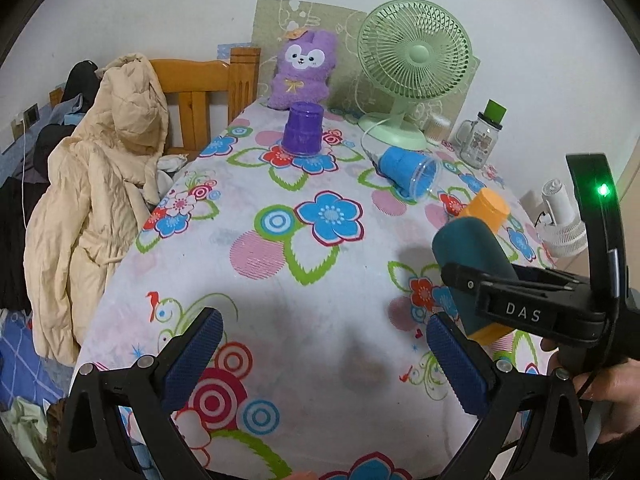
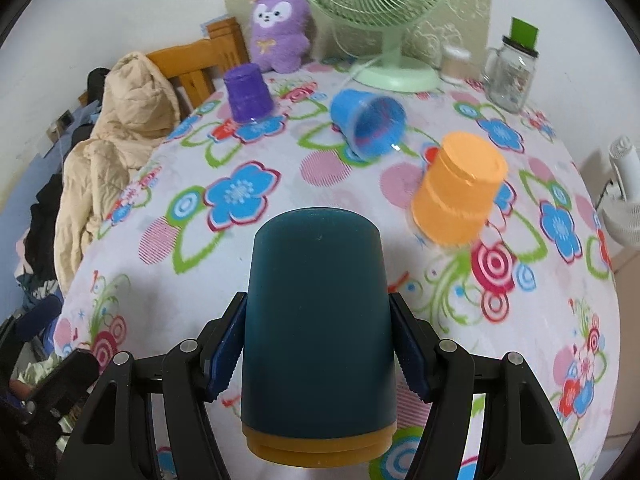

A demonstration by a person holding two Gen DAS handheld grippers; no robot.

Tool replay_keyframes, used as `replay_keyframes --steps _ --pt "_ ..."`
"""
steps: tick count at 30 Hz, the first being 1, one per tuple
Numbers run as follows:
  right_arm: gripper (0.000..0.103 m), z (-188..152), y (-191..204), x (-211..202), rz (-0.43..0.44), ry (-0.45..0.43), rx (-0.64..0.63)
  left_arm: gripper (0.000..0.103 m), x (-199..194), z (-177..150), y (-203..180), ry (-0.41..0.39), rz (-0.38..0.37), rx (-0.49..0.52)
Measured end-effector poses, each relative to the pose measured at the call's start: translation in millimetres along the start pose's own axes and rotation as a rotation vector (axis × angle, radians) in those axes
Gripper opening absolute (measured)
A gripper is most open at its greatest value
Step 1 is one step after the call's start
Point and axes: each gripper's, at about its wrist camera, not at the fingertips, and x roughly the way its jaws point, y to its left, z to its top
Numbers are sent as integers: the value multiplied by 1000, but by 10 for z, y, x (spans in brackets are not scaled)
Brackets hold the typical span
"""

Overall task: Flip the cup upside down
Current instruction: 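Rotate the teal cup rim-down and set it on the table with the right gripper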

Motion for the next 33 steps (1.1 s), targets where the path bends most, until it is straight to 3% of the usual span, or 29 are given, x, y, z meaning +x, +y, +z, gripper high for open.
replay_keyframes --steps 10,13,16,33 --pt "70 -207 -24 157 -12 60 11 103 13 -65 -53 14 3 1" --pt "76 -268 -10 218 -19 79 8 103 21 -77 -62 20 7 -1" --pt "82 -285 -19 198 -30 67 9 103 7 -82 -76 19 11 1" --pt "83 -266 -241 -2 -4 28 26 103 41 7 -315 30 11 29"
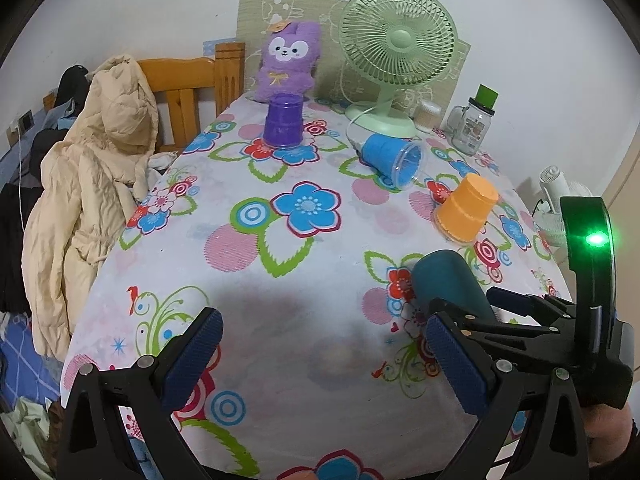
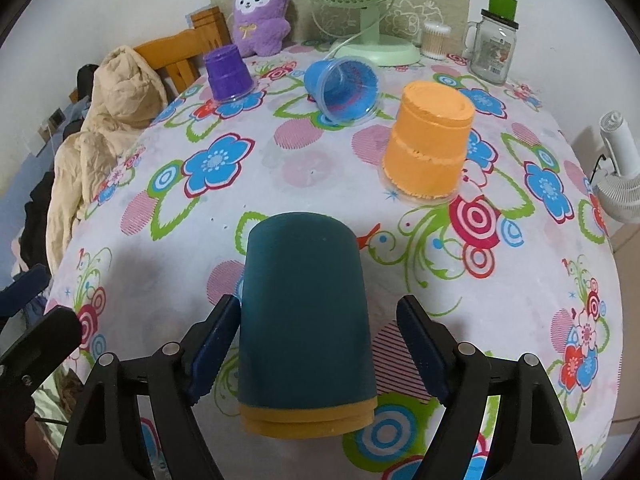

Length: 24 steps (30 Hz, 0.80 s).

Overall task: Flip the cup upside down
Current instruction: 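Rotate the teal cup rim-down and set it on the table with the right gripper, then open the right gripper and withdraw while the left gripper approaches the teal cup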

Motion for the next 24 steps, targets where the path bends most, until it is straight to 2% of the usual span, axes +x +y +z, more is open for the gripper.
replay_keyframes --steps 13,19,24 --pt "83 1 -430 -286 57 -66 59 103 133 151 -450 23 -34 32" --pt "83 -45 -766 -371 62 -87 109 103 256 233 -659 46 -53 49" --pt "83 -128 -1039 -295 47 -64 155 103 416 259 -805 80 -57 67"
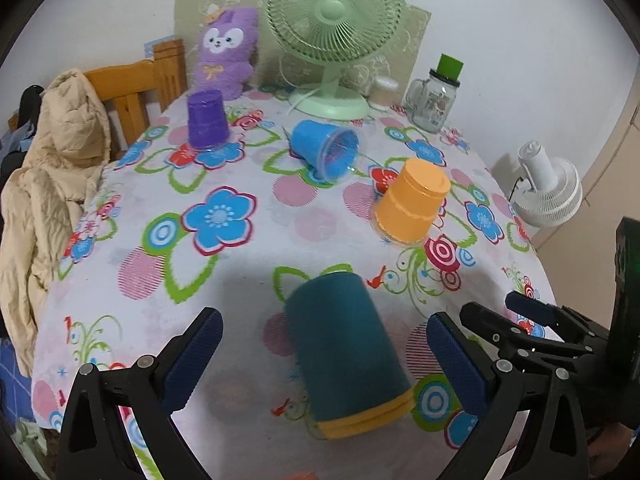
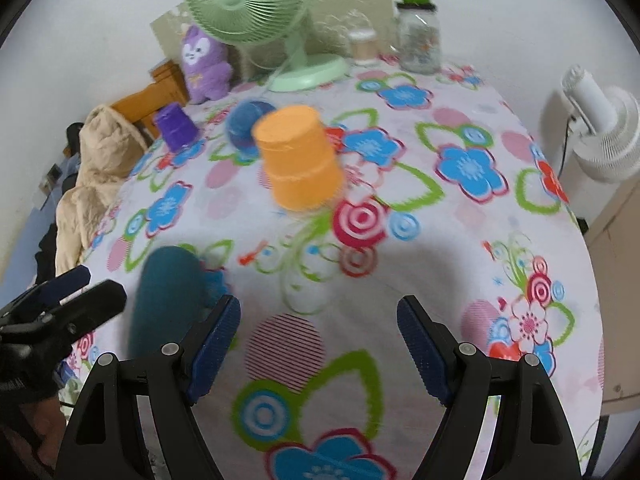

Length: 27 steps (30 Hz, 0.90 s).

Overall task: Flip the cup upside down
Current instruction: 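Open the right gripper and withdraw while the left gripper approaches the teal cup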

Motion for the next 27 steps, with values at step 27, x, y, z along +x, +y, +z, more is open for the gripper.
replay_keyframes --steps 27 --pt "83 -43 -431 230 59 6 58 97 860 89 -110 246 -5 -106"
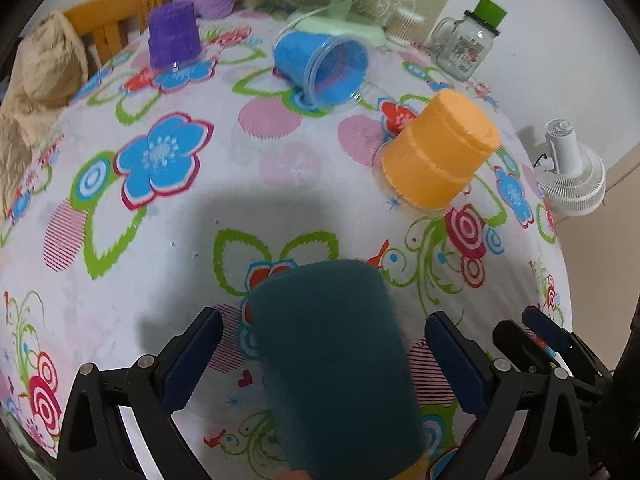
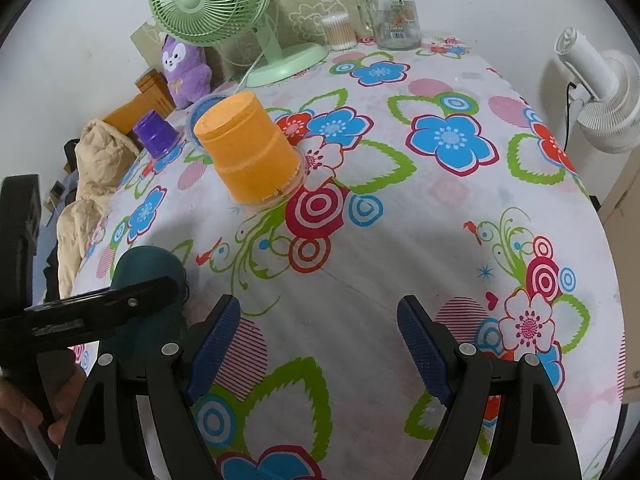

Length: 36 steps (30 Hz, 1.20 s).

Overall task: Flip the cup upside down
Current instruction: 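Open the right gripper and withdraw while the left gripper approaches the teal cup, then grasp the upside-down teal cup with the left gripper and lift it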

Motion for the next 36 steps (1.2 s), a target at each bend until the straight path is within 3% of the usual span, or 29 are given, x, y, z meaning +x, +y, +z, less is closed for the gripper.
replay_keyframes --steps 6,13,36 --pt "83 -1 -39 19 6 6 23 74 47 0 8 28 -1 -14" --pt "83 9 -1 17 19 3 12 72 -2 3 42 33 -29 -27" --pt "83 -35 201 -113 48 -16 -32 70 -428 -35 -55 -72 -29 20"
